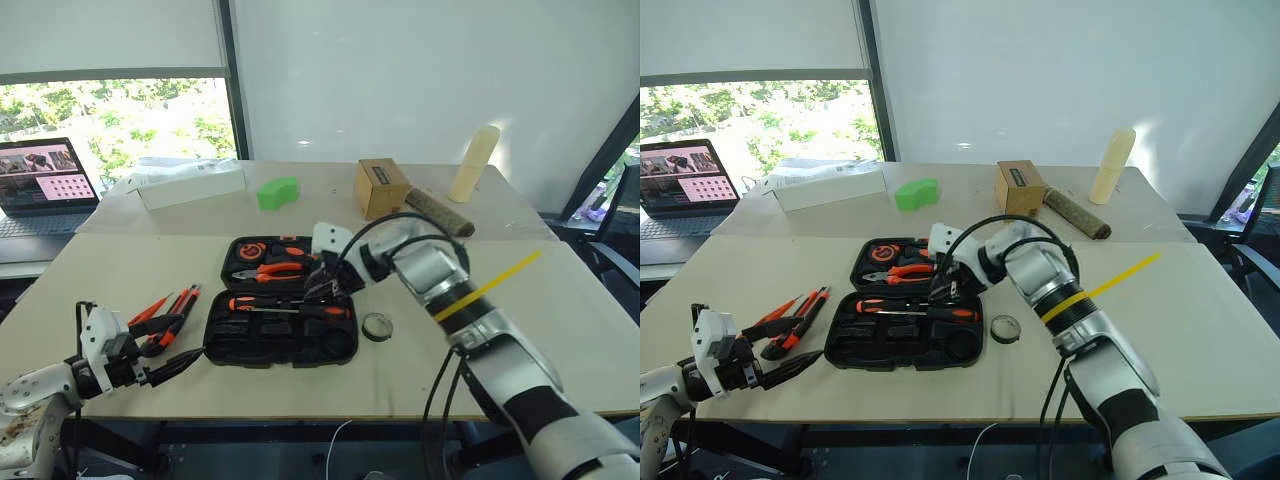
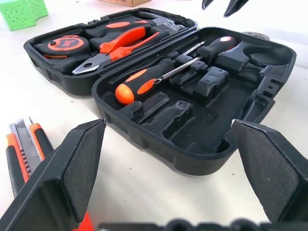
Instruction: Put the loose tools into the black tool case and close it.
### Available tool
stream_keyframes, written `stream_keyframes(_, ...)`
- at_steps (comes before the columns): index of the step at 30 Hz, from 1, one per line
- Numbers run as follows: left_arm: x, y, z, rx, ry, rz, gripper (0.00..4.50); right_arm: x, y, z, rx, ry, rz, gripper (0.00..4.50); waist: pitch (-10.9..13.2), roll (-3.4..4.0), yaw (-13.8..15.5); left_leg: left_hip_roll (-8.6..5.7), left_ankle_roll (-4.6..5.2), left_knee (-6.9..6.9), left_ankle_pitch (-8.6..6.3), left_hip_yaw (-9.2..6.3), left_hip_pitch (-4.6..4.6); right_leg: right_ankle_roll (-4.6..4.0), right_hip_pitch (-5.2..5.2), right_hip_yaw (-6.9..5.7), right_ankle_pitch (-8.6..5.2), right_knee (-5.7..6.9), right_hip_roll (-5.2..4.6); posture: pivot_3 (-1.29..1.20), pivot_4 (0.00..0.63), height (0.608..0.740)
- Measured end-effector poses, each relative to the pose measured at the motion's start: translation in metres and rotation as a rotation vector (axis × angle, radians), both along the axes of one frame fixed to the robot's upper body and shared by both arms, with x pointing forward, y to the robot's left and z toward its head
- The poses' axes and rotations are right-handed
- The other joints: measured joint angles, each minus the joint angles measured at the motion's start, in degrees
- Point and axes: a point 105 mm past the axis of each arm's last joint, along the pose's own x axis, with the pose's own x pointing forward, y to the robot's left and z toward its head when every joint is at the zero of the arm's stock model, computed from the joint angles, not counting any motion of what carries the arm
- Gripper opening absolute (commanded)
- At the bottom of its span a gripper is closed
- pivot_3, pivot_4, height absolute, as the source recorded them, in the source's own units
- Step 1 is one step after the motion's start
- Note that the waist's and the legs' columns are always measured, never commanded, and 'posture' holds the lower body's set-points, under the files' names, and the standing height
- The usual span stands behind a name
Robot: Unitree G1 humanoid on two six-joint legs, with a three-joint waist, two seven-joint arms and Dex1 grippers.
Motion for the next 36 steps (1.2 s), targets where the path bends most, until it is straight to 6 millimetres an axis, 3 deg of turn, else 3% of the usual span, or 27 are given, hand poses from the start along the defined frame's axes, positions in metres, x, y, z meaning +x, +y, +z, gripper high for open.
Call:
stream_keyframes(5,-0.003,0.001,-0.004,0.001,0.014,0.008,4.5,0.007,-0.004,-0.027,-0.063,-0.005,-0.053,0.06,0.0,0.01,-0.2,0.0,-0.01,-0.01,0.0,0.02,0.0,0.0,-0.03,0.0,0.0,0.01,-0.01,0.0,0.15,0.74)
stream_keyframes(20,-0.006,0.0,-0.005,0.015,0.016,0.024,4.5,0.01,0.017,-0.038,-0.086,-0.059,-0.052,0.06,0.0,0.01,-0.7,0.07,-0.13,-0.11,0.01,0.03,0.32,-0.14,0.1,0.02,-0.09,0.03,0.01,0.0,0.15,0.74)
stream_keyframes(27,-0.006,0.007,-0.001,0.018,0.0,0.063,4.5,0.008,0.007,-0.032,-0.024,-0.065,-0.051,0.06,0.0,0.02,-0.5,0.05,-0.14,-0.14,0.02,0.01,0.07,-0.15,-0.08,-0.01,-0.09,0.06,-0.01,0.0,0.15,0.74)
stream_keyframes(31,-0.007,0.008,-0.001,0.018,-0.001,0.067,4.5,-0.001,0.003,-0.003,0.081,-0.08,0.036,0.06,0.0,0.02,-0.4,0.04,-0.14,-0.15,0.02,0.01,-0.05,-0.15,-0.22,-0.03,-0.09,0.05,-0.01,0.0,0.15,0.74)
stream_keyframes(33,-0.007,0.01,-0.001,0.018,-0.002,0.072,4.5,-0.002,-0.009,0.008,0.091,-0.106,0.051,0.06,0.0,0.02,-0.4,0.04,-0.13,-0.16,0.01,0.01,-0.04,-0.14,-0.2,-0.04,-0.09,0.02,-0.01,0.0,0.15,0.74)
stream_keyframes(36,-0.008,0.013,-0.004,0.016,0.004,0.08,4.5,-0.001,-0.019,-0.002,0.084,-0.086,0.03,0.06,0.0,0.01,-0.4,0.05,-0.12,-0.16,0.0,0.01,-0.01,-0.14,-0.15,-0.06,-0.09,-0.01,-0.01,0.0,0.15,0.74)
